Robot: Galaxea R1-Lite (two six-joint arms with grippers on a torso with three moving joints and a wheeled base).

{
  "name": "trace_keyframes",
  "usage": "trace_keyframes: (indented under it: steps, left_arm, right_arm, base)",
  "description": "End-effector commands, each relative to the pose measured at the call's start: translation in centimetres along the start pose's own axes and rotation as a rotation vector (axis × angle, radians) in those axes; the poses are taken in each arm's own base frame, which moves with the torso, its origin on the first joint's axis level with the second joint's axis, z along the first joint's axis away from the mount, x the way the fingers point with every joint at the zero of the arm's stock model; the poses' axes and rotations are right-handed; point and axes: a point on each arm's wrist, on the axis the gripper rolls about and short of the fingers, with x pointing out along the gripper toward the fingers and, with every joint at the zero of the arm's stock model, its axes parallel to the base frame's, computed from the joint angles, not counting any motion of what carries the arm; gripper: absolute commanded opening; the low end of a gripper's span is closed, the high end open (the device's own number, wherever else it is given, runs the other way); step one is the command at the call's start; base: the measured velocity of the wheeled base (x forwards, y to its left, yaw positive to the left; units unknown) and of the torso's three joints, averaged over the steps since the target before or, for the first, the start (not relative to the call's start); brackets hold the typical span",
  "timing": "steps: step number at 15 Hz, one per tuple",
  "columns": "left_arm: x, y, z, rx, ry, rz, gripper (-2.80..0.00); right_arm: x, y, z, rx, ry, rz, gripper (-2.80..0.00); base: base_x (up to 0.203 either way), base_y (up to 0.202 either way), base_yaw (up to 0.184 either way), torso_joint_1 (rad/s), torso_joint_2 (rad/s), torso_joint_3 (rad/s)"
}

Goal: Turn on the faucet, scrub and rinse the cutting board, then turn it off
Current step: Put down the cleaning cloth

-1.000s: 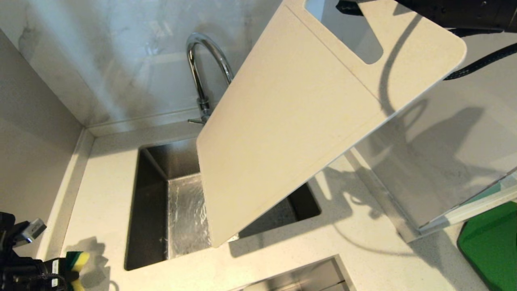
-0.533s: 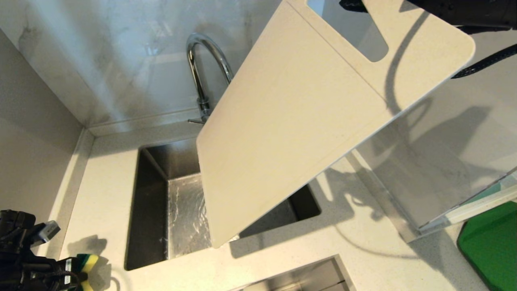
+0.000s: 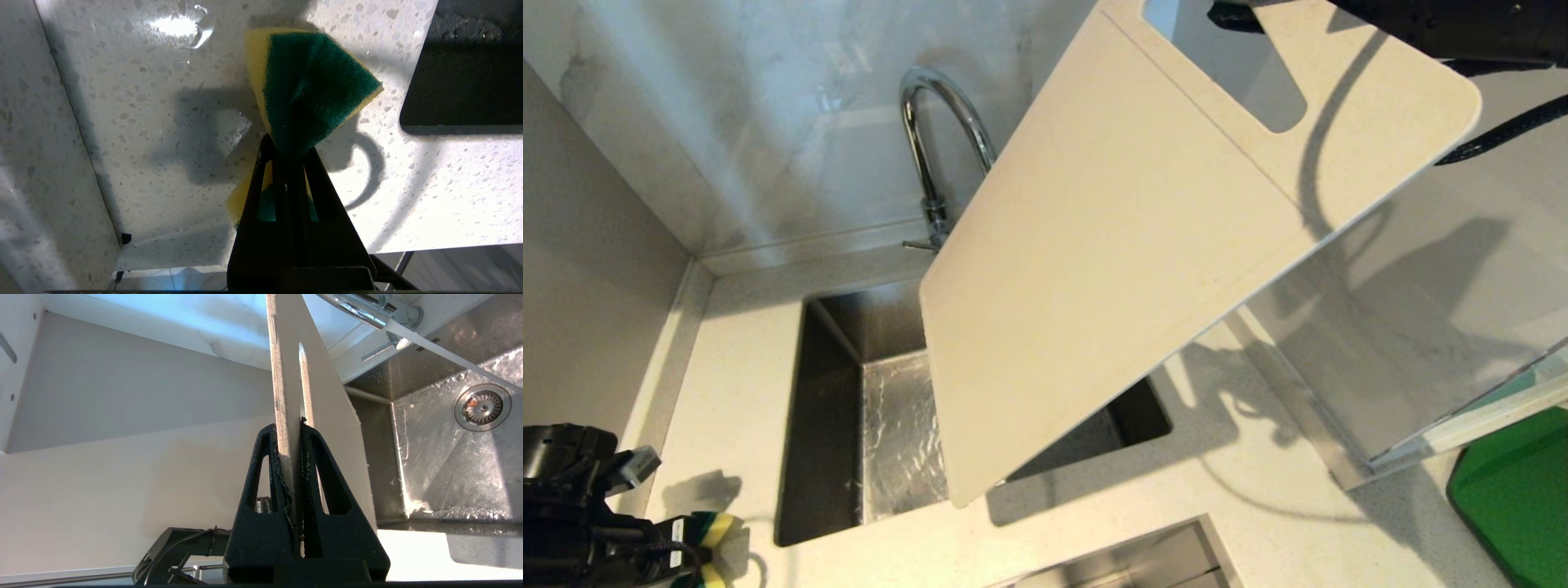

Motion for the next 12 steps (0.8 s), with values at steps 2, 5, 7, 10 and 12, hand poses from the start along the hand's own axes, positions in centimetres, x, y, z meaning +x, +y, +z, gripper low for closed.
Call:
trace_keyframes:
  steps: [2, 5, 7, 10, 12]
  left_arm:
    - [0.0, -0.1, 0.3, -0.001, -0.01, -0.002, -2.8]
    - [-1.0, -0.3, 0.5, 0.003, -0.057, -0.016, 0.0]
    - [-1.6, -0.4, 0.7, 0.006, -0.082, -0.023, 0.0]
    - [-3.2, -0.7, 1.1, 0.017, -0.152, -0.034, 0.0]
    - [-5.0, -1.0, 1.1, 0.023, -0.19, -0.043, 0.0]
  right_arm:
    - [0.1, -0.1, -0.1, 0.007, 0.006, -0.003, -2.8]
    - [0.1, -0.1, -0.1, 0.007, 0.006, -0.003, -2.8]
    - [0.0, 0.0, -0.1, 0.006, 0.004, -0.001, -2.8]
    - [-0.4, 0.1, -0.1, 0.005, 0.003, 0.001, -2.8]
    - [-0.6, 0.2, -0.2, 0.005, 0.002, 0.002, -2.8]
  base:
    - [0.0, 0.0, 0.0, 0.0, 0.0, 0.0]
    - [0.0, 0.0, 0.0, 0.0, 0.0, 0.0]
    - [0.0, 0.0, 0.0, 0.0, 0.0, 0.0]
    - [0.0, 0.0, 0.0, 0.0, 0.0, 0.0]
    - [0.0, 0.0, 0.0, 0.0, 0.0, 0.0]
